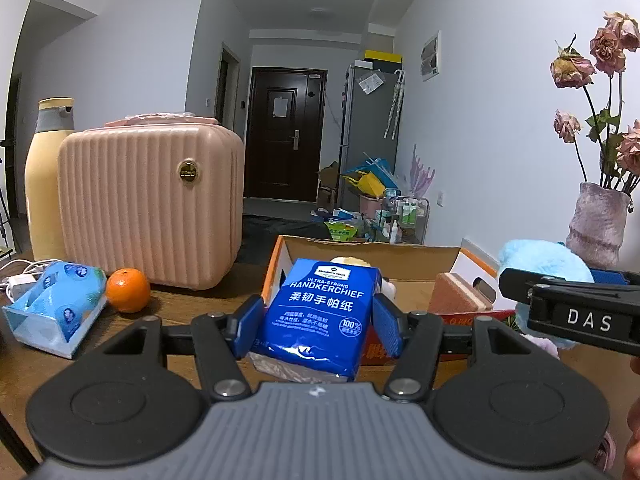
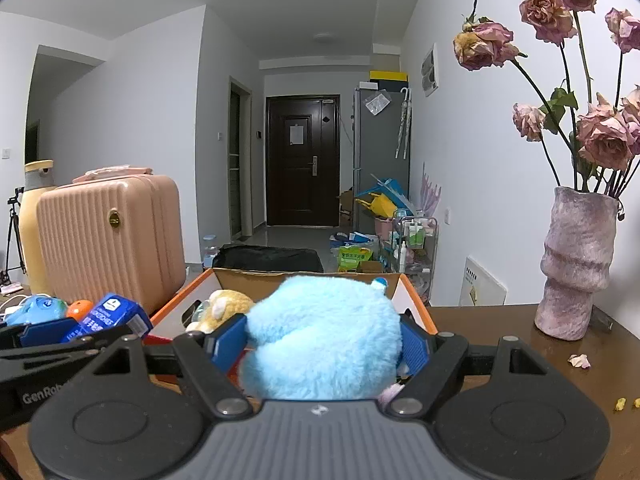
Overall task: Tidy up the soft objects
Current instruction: 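Carry the handkerchief pack with the left gripper while the right carries the blue plush to the box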
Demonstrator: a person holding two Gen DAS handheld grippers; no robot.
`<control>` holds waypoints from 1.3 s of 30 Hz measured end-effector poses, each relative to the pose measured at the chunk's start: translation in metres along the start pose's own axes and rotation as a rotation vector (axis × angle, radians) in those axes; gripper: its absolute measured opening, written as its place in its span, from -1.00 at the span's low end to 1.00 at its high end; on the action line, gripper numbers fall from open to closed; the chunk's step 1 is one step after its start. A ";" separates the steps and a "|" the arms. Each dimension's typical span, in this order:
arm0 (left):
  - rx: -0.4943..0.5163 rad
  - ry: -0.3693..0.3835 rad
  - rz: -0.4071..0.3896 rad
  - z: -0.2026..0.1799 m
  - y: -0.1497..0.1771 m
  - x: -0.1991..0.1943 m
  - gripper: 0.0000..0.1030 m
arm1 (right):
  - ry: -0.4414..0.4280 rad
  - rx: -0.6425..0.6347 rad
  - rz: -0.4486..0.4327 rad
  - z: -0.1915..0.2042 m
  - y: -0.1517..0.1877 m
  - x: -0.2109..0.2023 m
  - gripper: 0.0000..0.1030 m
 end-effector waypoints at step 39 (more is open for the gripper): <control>0.013 0.022 -0.005 -0.046 0.002 0.091 0.17 | 0.038 -0.061 0.024 -0.047 0.001 0.092 0.52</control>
Point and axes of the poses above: each gripper's, at about its wrist camera, not at the fingertips, and x roughly the way its jaws point, z to its left, y to its underside, the point moved 5 cm from there along x, roughly the way its jaws point, and after that the axes turned 13 degrees about -z, right-handed, at the moved point
